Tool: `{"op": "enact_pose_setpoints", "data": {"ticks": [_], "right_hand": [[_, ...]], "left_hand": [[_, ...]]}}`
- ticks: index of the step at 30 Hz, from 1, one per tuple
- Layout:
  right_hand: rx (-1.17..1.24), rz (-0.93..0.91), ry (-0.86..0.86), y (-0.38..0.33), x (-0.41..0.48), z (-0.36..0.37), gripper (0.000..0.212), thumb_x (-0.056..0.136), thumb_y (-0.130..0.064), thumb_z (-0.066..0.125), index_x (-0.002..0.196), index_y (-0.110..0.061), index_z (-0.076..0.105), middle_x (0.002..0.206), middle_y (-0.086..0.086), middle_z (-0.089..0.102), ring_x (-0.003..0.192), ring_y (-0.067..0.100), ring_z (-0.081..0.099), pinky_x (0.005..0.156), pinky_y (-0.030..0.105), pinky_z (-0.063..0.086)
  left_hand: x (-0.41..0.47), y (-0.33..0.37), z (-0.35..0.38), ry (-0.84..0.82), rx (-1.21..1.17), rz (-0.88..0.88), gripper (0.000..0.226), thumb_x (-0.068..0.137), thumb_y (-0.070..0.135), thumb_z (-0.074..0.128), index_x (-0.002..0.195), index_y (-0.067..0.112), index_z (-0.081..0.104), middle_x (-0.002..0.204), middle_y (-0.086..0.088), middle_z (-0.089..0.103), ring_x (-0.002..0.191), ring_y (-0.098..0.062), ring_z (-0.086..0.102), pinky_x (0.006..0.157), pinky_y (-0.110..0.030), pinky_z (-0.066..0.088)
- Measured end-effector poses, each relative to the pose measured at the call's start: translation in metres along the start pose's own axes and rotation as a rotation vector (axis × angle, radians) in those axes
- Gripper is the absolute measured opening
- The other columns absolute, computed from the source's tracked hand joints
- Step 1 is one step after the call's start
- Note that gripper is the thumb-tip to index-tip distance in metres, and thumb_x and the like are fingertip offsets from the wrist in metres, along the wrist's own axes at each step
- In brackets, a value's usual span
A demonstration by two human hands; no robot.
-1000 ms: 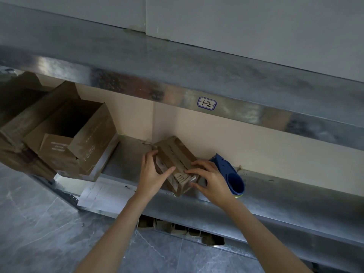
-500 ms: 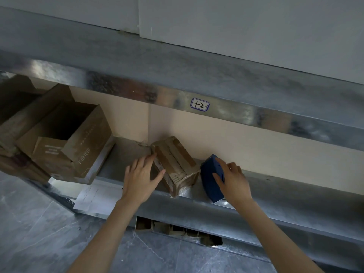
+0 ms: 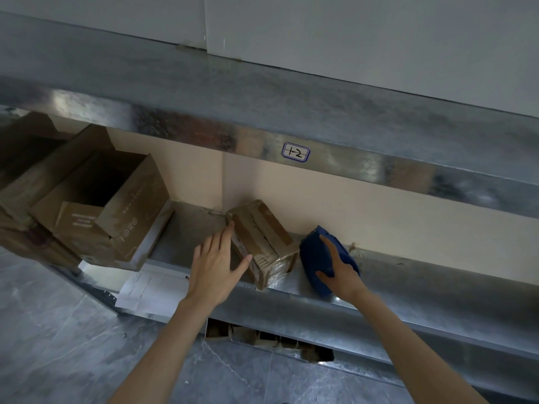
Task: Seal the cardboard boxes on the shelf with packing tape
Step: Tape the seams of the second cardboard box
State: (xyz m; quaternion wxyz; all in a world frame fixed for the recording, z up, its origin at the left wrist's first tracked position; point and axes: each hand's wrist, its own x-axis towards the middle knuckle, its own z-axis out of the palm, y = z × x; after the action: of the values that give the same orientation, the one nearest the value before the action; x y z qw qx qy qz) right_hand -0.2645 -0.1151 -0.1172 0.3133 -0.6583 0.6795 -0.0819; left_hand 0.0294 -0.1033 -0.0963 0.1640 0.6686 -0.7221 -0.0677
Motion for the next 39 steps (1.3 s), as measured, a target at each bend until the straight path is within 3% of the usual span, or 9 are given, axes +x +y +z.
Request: {"op": "enact_pose_setpoints", "data": {"ticks": [6,12,16,24,26,28,30,34,39], "right_hand": [[0.056,-0.033,-0.033,-0.001,0.009,-0.019,0.092,0.088,0.0,0.057,0.153,-0.035,0.004,0.104,0.032,0.062,0.061,0.03,0.056,0.051,0.031,0.037],[0.048,0.019,-0.034,-0.005,0.011,-0.013,0.091,0.091,0.002,0.052,0.154,-0.035,-0.003,0.063,0.015,0.052,0.047,0.015,0.039,0.044,0.025,0.031],[0.012,0.053,-0.014,-0.013,0.008,-0.019,0.078,0.1,-0.012,0.048,0.154,-0.036,-0.003,0.096,0.028,0.065,0.066,0.028,0.056,0.06,0.041,0.048],[-0.171,-0.029,0.089,-0.038,-0.016,-0.041,0.076,0.101,-0.018,0.048,0.154,-0.04,-0.002,0.116,0.019,0.064,0.082,0.033,0.067,0.068,0.041,0.057],[-0.199,-0.079,0.127,-0.048,-0.027,-0.046,0.069,0.102,-0.017,0.044,0.154,-0.04,0.005,0.104,0.009,0.066,0.07,0.021,0.064,0.057,0.029,0.053],[-0.164,-0.141,0.167,-0.058,-0.042,-0.051,0.062,0.101,-0.014,0.044,0.152,-0.039,0.019,0.074,-0.001,0.059,0.052,0.011,0.052,0.043,0.017,0.036],[-0.214,-0.211,0.303,-0.068,-0.055,-0.053,0.056,0.099,-0.018,0.048,0.148,-0.038,0.03,0.062,-0.007,0.053,0.044,0.007,0.046,0.039,0.016,0.029],[-0.285,-0.371,0.58,-0.082,-0.058,-0.051,0.048,0.093,-0.034,0.061,0.14,-0.034,0.048,0.058,-0.007,0.054,0.037,0.004,0.037,0.037,0.021,0.034],[-0.379,-0.555,0.437,-0.092,-0.055,-0.055,0.053,0.092,-0.043,0.06,0.14,-0.047,0.036,0.072,-0.001,0.067,0.045,0.011,0.044,0.046,0.025,0.041]], "left_hand": [[-0.006,0.005,0.0,-0.019,-0.072,0.011,0.082,0.09,0.068,0.034,0.151,0.015,0.032,0.146,-0.006,0.048,0.134,-0.023,0.044,0.108,-0.04,0.035],[-0.009,0.011,-0.001,-0.039,-0.151,0.012,0.09,0.083,0.08,0.022,0.15,0.02,0.032,0.151,0.0,0.042,0.137,-0.017,0.039,0.111,-0.04,0.032],[-0.012,0.014,-0.001,-0.057,-0.174,0.017,0.096,0.078,0.084,0.023,0.151,0.022,0.03,0.153,0.003,0.037,0.139,-0.015,0.035,0.112,-0.039,0.03],[-0.013,0.013,-0.008,-0.081,-0.29,0.033,0.073,0.089,0.065,0.052,0.148,0.024,0.036,0.151,0.006,0.037,0.139,-0.014,0.033,0.112,-0.044,0.03],[-0.011,0.012,-0.01,-0.076,-0.315,0.044,0.068,0.09,0.06,0.055,0.146,0.024,0.039,0.149,0.006,0.039,0.138,-0.015,0.035,0.11,-0.044,0.032],[-0.011,0.01,-0.011,-0.075,-0.335,0.062,0.062,0.091,0.056,0.058,0.143,0.024,0.044,0.145,0.007,0.042,0.135,-0.015,0.039,0.109,-0.044,0.035],[-0.011,0.008,-0.015,-0.064,-0.379,0.087,0.052,0.092,0.049,0.061,0.138,0.025,0.05,0.14,0.009,0.047,0.129,-0.014,0.044,0.106,-0.045,0.039],[-0.006,0.003,-0.032,-0.053,-0.506,0.145,0.039,0.093,0.035,0.065,0.129,0.026,0.058,0.13,0.009,0.057,0.119,-0.011,0.053,0.096,-0.034,0.046],[0.003,0.002,-0.046,0.001,-0.622,0.153,0.038,0.091,0.025,0.07,0.127,0.027,0.061,0.124,0.009,0.062,0.113,-0.005,0.057,0.098,-0.029,0.048]]}}
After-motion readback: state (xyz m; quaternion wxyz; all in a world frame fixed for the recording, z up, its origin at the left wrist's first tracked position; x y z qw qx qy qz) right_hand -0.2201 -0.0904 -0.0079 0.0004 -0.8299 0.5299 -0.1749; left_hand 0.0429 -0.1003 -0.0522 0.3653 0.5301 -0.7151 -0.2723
